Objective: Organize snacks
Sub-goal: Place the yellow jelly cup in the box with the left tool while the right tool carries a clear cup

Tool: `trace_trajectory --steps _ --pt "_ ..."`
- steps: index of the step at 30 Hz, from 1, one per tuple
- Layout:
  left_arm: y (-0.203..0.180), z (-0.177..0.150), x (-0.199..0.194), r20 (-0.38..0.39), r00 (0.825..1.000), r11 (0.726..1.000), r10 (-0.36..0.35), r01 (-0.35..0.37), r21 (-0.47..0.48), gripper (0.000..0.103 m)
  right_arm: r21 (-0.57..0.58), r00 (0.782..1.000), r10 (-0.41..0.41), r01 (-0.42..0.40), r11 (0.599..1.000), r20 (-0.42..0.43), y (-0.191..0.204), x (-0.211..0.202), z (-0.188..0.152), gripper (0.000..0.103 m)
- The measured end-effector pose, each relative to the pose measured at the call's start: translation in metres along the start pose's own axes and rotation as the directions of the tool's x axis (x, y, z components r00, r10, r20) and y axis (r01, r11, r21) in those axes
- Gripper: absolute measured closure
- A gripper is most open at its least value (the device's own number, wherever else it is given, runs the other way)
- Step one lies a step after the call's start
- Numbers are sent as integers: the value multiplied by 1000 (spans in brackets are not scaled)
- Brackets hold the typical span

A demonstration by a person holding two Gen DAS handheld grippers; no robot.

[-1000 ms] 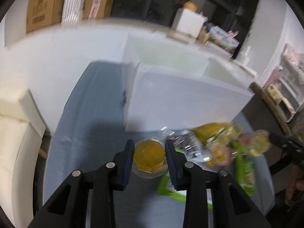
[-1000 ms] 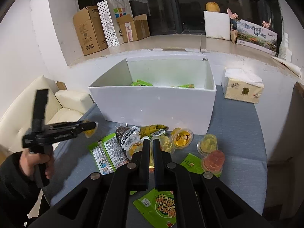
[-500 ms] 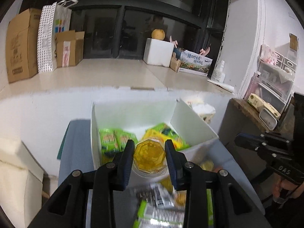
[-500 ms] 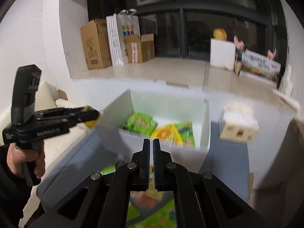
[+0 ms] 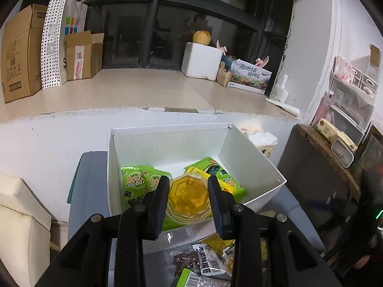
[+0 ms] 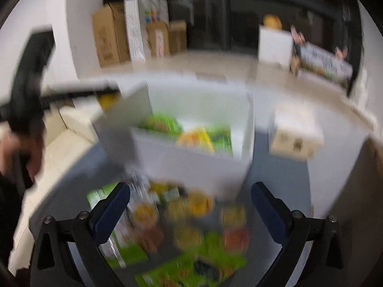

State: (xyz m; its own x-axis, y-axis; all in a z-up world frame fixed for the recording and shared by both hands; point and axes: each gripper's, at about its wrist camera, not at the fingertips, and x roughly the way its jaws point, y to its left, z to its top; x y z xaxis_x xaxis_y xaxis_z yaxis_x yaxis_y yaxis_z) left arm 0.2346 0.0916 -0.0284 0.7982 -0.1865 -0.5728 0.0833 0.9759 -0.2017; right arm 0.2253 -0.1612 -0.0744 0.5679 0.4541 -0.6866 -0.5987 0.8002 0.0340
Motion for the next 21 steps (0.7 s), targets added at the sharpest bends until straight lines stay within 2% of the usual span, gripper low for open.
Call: trace_trajectory --steps 3,5,9,11,13,17,21 --pt "1 -1 2 -2 1000 1000 2 -2 -4 66 48 997 3 0 999 -73 -8 25 -34 0" --pt "1 -3 3 -8 1000 1000 -1 1 -5 66 55 997 4 0 998 -71 -10 33 -44 1" --pt "2 -6 5 -16 1000 1000 -1 1 -6 66 28 998 -9 11 1000 -63 -7 47 -49 14" --pt "2 -7 5 -19 1000 1000 -1 1 -8 66 12 995 -15 16 1000 -96 -3 55 -50 27" --pt "2 -8 6 -21 1000 1000 -2 2 -7 66 7 992 2 -1 1000 -129 -1 64 -55 64" --pt "2 -10 8 -26 1000 1000 -3 3 -5 66 15 991 22 -20 1000 -133 -2 64 -57 64" --pt "3 -8 13 -29 1000 1000 -3 2 -6 66 14 996 39 -38 999 -79 -3 42 -44 67"
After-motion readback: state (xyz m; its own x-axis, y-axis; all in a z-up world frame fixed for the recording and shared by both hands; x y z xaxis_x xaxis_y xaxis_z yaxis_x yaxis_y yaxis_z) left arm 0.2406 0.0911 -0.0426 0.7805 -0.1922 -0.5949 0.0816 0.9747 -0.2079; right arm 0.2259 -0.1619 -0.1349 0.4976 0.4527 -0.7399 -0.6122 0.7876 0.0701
